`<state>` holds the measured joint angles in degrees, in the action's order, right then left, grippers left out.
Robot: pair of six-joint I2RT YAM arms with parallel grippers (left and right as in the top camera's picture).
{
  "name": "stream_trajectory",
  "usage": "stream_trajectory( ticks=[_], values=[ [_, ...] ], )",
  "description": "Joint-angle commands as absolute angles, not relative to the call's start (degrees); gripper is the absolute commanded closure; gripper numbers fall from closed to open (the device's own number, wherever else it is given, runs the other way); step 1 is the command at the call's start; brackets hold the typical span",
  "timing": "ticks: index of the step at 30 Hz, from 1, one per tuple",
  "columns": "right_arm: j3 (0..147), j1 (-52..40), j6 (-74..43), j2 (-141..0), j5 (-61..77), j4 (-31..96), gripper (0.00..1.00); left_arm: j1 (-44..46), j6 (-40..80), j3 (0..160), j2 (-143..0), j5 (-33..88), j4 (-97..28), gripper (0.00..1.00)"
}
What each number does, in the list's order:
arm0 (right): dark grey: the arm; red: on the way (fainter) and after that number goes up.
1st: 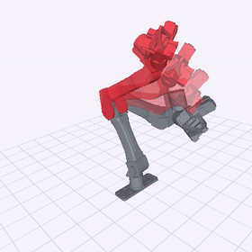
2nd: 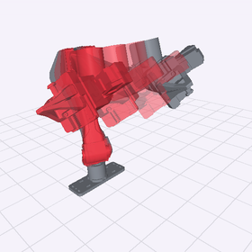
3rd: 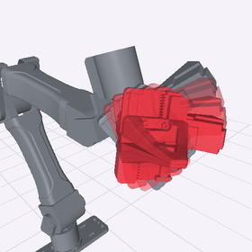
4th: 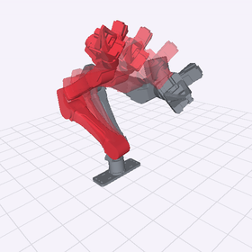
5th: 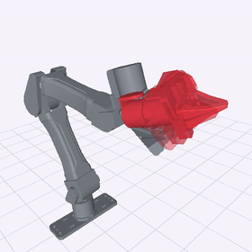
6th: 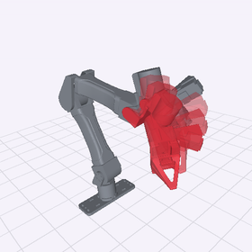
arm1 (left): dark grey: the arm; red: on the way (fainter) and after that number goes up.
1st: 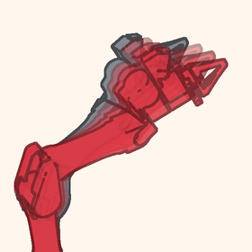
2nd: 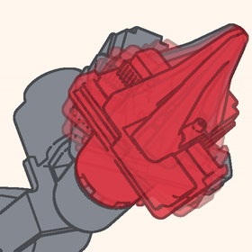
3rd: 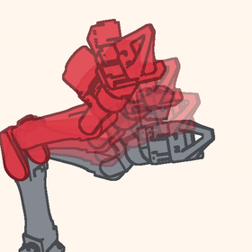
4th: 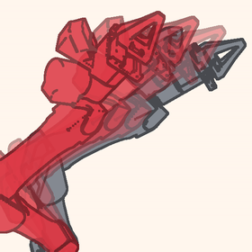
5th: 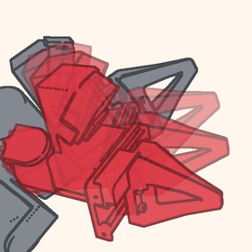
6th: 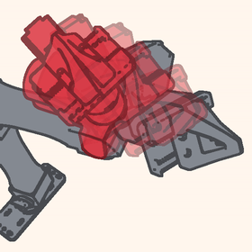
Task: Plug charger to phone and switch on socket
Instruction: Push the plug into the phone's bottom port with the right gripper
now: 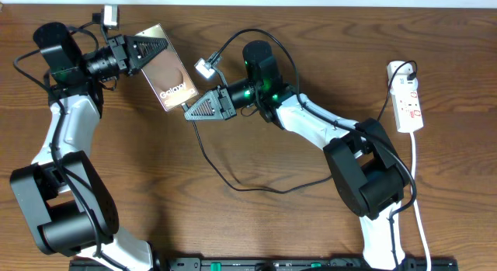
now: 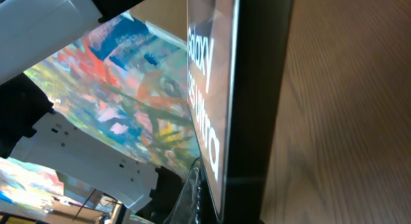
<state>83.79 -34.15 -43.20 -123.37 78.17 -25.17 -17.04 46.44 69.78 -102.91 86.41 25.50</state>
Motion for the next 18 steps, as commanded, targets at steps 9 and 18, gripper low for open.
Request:
stream_trajectory(
  ticks=[9,18],
  values=[
    [84.05,-31.92,-44.75,-123.87,73.36,-27.94,0.99,-16.88,46.11,68.45,-102.89,90.02,25.39,0.93],
    [84.05,-31.92,-44.77,-123.87,72.84,-27.9,0.99,-16.88,46.09,68.45,-102.89,90.02,25.39,0.93]
  ],
)
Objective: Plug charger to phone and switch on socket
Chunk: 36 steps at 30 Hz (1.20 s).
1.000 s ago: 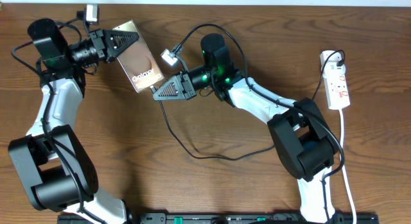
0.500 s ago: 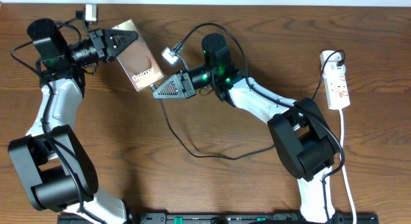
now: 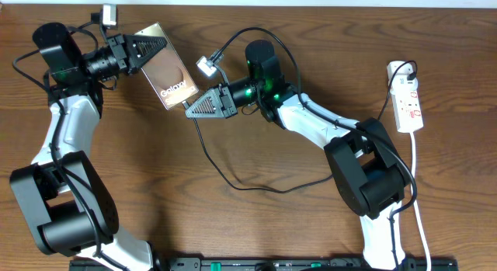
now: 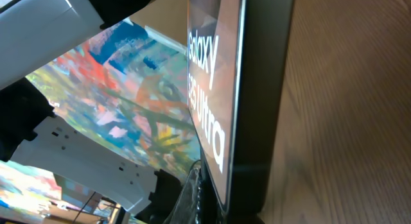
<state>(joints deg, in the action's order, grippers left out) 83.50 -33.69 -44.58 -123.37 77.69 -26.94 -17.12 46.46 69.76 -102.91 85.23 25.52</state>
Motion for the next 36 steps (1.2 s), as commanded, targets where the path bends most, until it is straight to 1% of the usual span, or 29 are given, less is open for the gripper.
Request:
stream_trajectory(
  ticks=[1,2,4,5,6,7,8,10,11,17,23,27,32,36],
  values=[
    [84.05,-31.92,-44.75,-123.87,73.01,-27.9,0.99,-16.88,46.09,68.45,-102.89,90.02,25.39,0.93],
    [84.05,-31.92,-44.77,-123.87,73.08,-27.88,0.96,-16.88,46.11,68.45,-102.89,90.02,25.39,0.93],
    [84.05,-31.92,-44.77,-123.87,73.45,-27.9,0.84,-16.88,46.09,68.45,-102.89,90.02,25.39,0.93],
    [84.05,-31.92,-44.75,-123.87,73.63,-27.88,0.76,-16.88,46.09,68.45,-102.89,90.0,25.41,0.93],
    [84.05,-31.92,-44.75,-123.87,73.65,-27.88,0.62,-16.88,46.09,68.45,-102.89,89.97,25.41,0.93],
    [84.05,-31.92,-44.75,-123.87,73.67,-27.88,0.49,-16.91,46.09,68.45,-102.89,89.97,25.41,0.92],
    [84.05,-31.92,-44.75,-123.87,73.67,-27.88,0.3,-16.91,46.09,68.45,-102.89,89.97,25.41,0.92],
    [84.05,-31.92,-44.75,-123.87,73.69,-27.88,0.03,-16.91,46.09,68.45,-102.89,89.97,25.41,0.93],
    [84.05,-31.92,-44.75,-123.87,73.69,-27.88,0.01,-16.91,46.09,68.45,-102.89,89.97,25.41,0.93],
    [84.05,-31.86,-44.73,-123.87,73.87,-27.88,0.01,-16.97,46.04,68.45,-102.89,89.43,25.41,0.93],
    [84.05,-30.89,-44.75,-123.87,73.87,-27.88,0.01,-17.06,46.04,68.45,-102.89,82.19,22.94,0.92],
    [84.05,-29.39,-45.25,-123.87,74.11,-27.59,0.01,-17.06,40.12,68.45,-102.89,76.18,14.87,0.92],
    [84.05,-27.09,-45.39,-123.87,74.52,-27.4,0.01,-17.06,26.89,68.45,-102.89,65.34,-3.31,0.92],
    [84.05,-25.61,-45.36,-123.87,74.52,-27.4,0.01,-17.06,20.43,68.45,-102.89,54.81,-14.66,0.92]
  ],
)
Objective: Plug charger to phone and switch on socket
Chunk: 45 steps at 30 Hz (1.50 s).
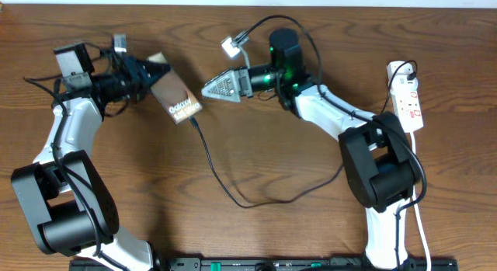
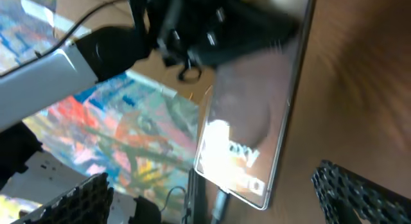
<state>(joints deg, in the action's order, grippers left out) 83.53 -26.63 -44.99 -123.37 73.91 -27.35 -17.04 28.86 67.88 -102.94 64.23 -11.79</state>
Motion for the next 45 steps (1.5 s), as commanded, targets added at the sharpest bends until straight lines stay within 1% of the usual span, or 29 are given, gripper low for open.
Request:
stream_trajectory(
  ticks=[1,7,15,29,45],
  values=[
    [84.05,-25.32,-45.36,-123.87,74.52,-27.4,0.01,-17.06,20.05,68.45,-102.89,52.21,-16.64,0.93],
    [84.05,-24.14,-45.36,-123.87,74.52,-27.38,0.01,-17.04,19.94,68.45,-102.89,39.18,-23.88,0.93],
    [84.05,-24.14,-45.34,-123.87,74.54,-27.2,0.01,-16.99,19.94,68.45,-103.26,33.1,-27.35,0.93],
    [84.05,-24.38,-45.15,-123.87,75.42,-27.18,0.01,-16.99,19.94,68.45,-114.43,34.04,-28.42,0.93],
    [84.05,-24.43,-44.93,-123.87,75.37,-27.2,0.01,-16.99,19.92,68.45,-114.74,34.0,-28.67,0.92]
  ],
)
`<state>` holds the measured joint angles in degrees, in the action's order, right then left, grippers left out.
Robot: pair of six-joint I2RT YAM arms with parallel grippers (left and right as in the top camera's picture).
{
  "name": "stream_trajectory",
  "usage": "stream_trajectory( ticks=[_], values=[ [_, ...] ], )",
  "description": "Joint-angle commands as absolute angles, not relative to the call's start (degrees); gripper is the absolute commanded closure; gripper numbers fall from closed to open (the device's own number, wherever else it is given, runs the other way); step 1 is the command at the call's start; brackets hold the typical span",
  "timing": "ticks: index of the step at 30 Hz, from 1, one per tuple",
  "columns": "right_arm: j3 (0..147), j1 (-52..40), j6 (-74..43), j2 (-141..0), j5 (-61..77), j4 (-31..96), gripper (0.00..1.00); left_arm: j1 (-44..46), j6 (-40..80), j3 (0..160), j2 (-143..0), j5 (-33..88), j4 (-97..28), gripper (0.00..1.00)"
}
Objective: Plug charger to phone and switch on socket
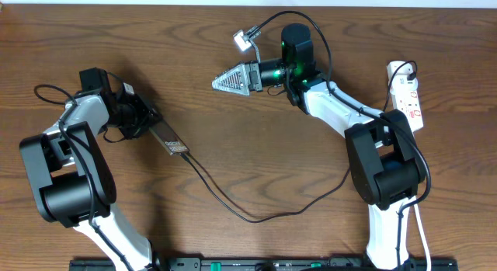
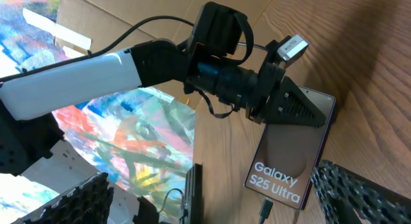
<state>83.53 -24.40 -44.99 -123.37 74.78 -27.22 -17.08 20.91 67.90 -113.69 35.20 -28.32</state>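
Observation:
The phone [image 1: 170, 141] lies low on the wooden table at the left, its "Galaxy S25 Ultra" screen [image 2: 290, 153] facing up. My left gripper [image 1: 149, 123] is shut on its far end, also seen in the right wrist view [image 2: 297, 113]. The black charger plug [image 2: 265, 208] sits in the phone's near end, and its cable [image 1: 256, 217] loops across the table toward the right. My right gripper [image 1: 225, 81] hangs open and empty, well right of the phone. The white socket strip [image 1: 408, 99] lies at the far right.
The socket strip's white lead [image 1: 419, 201] runs down the table's right side. The black cable slack lies across the middle front of the table [image 1: 233, 46]. A colourful painted sheet [image 2: 141, 140] and cardboard [image 2: 160, 12] stand beyond the table's left edge.
My left gripper has carried the phone down and to the left, from a raised tilt to low on the table. My right gripper stays open and has shifted slightly right.
At first my left gripper held the phone up at the back left, with my right gripper and the cable end at its lower edge. Then the right gripper stood open and away, with the cable hanging from the phone. Now the plugged phone is down on the table.

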Motion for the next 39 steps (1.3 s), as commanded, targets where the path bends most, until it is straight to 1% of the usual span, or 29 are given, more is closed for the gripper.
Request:
stream_trajectory(
  ticks=[1,6,8,10,11,13,17,21,28,35,39],
  values=[
    [84.03,-24.43,-44.93,-123.87,75.37,-27.2,0.01,-16.99,19.92,68.45,-114.74,34.0,-28.73,0.92],
    [84.05,-24.47,-44.93,-123.87,75.37,-27.18,0.01,-16.99,19.9,68.45,-114.74,34.0,-29.34,0.91],
    [84.05,-24.45,-44.93,-123.87,75.37,-27.2,0.01,-17.02,19.84,68.45,-114.74,34.0,-29.67,0.84],
    [84.05,-24.45,-44.93,-123.87,75.37,-27.2,0.01,-16.99,19.66,68.45,-114.74,34.0,-29.78,0.83],
    [84.05,-24.47,-44.93,-123.87,75.37,-27.2,0.01,-16.99,19.66,68.45,-114.74,34.0,-29.82,0.78],
    [84.05,-24.45,-44.93,-123.87,75.37,-27.2,0.01,-16.99,19.68,68.45,-114.74,34.0,-29.87,0.73],
    [84.05,-24.47,-44.95,-123.87,75.37,-27.2,0.01,-16.99,19.46,68.45,-114.74,34.0,-30.24,0.67],
    [84.05,-24.47,-44.95,-123.87,75.37,-27.2,0.01,-16.99,18.55,68.45,-114.74,33.98,-31.0,0.62],
    [84.03,-24.47,-44.95,-123.87,75.37,-27.2,0.01,-16.99,18.41,68.45,-114.74,33.98,-31.05,0.6],
    [84.05,-24.47,-44.95,-123.87,75.4,-27.2,0.01,-17.12,17.98,68.47,-114.67,33.95,-30.96,0.6],
    [84.03,-24.4,-44.95,-123.87,75.59,-27.18,0.01,-18.31,15.38,68.47,-113.12,34.0,-31.07,0.59]
  ],
)
